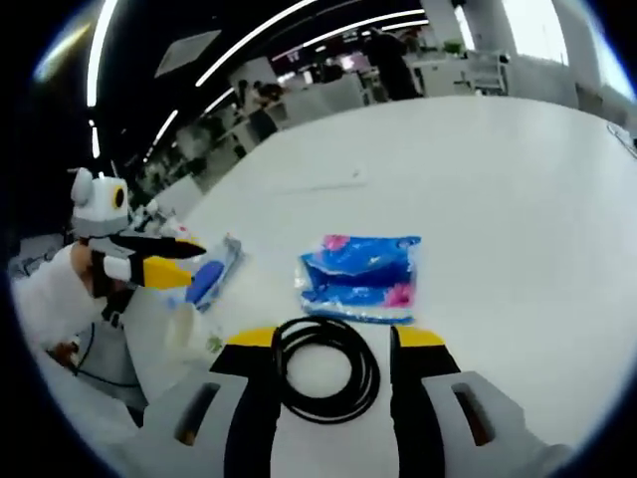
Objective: Arrange the tabletop items into an orderly group along one side of the table until the central work area is clear of visible clutter.
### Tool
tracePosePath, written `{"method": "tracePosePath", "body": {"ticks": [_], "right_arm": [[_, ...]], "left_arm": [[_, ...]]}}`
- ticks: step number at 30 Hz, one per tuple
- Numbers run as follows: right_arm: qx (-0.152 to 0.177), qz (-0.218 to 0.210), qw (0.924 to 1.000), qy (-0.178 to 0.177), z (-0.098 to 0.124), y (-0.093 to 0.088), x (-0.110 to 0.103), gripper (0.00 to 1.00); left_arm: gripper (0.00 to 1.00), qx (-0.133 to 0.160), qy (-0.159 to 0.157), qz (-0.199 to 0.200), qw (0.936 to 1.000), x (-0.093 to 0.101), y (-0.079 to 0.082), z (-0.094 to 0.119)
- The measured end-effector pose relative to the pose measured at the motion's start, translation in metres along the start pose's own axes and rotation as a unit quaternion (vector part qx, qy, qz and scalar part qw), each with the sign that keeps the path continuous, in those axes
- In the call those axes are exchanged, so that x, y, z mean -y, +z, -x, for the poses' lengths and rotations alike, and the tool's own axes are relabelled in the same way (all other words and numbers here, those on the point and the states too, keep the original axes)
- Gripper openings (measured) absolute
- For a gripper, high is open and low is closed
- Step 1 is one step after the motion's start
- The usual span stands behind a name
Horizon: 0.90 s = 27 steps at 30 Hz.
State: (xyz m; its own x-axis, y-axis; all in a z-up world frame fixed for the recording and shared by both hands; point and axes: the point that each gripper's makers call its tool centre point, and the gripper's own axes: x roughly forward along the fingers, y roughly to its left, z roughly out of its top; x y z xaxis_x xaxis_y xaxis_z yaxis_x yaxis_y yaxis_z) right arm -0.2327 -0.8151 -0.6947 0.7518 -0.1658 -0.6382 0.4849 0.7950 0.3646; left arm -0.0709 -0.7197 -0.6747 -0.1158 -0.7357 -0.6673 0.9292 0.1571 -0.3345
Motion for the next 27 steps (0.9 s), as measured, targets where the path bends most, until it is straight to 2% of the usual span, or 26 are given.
{"method": "tracePosePath", "body": {"ticks": [5, 7, 10, 15, 18, 20, 23, 27], "right_arm": [[0.0, -0.007, 1.0, -0.001, 0.008, -0.009, -0.006, 0.42], [0.001, -0.01, 0.9999, -0.004, 0.012, -0.012, -0.006, 0.42], [0.009, -0.026, 0.9996, -0.011, 0.019, -0.015, -0.004, 0.41], [0.007, -0.035, 0.9992, -0.02, 0.027, -0.027, -0.002, 0.4], [0.001, -0.034, 0.9991, -0.023, 0.029, -0.034, -0.006, 0.4], [0.002, -0.034, 0.9991, -0.026, 0.032, -0.035, -0.007, 0.4], [0.009, -0.043, 0.9986, -0.029, 0.035, -0.037, -0.007, 0.4], [0.007, -0.047, 0.9983, -0.034, 0.038, -0.04, -0.005, 0.4]], "left_arm": [[0.67, 0.004, 0.014, 0.022, 0.9996, -0.013, -0.02, 0.025], [0.67, 0.012, 0.035, 0.033, 0.9988, -0.023, -0.029, 0.039], [0.67, 0.022, 0.048, 0.084, 0.9951, -0.035, -0.044, 0.056], [0.66, 0.034, 0.075, 0.114, 0.99, -0.057, -0.06, 0.078], [0.66, 0.053, 0.091, 0.14, 0.9845, -0.068, -0.067, 0.09], [0.65, 0.054, 0.095, 0.153, 0.9823, -0.072, -0.075, 0.093], [0.65, 0.041, 0.095, 0.167, 0.9806, -0.074, -0.087, 0.091], [0.64, 0.036, 0.093, 0.172, 0.98, -0.073, -0.087, 0.087]]}}
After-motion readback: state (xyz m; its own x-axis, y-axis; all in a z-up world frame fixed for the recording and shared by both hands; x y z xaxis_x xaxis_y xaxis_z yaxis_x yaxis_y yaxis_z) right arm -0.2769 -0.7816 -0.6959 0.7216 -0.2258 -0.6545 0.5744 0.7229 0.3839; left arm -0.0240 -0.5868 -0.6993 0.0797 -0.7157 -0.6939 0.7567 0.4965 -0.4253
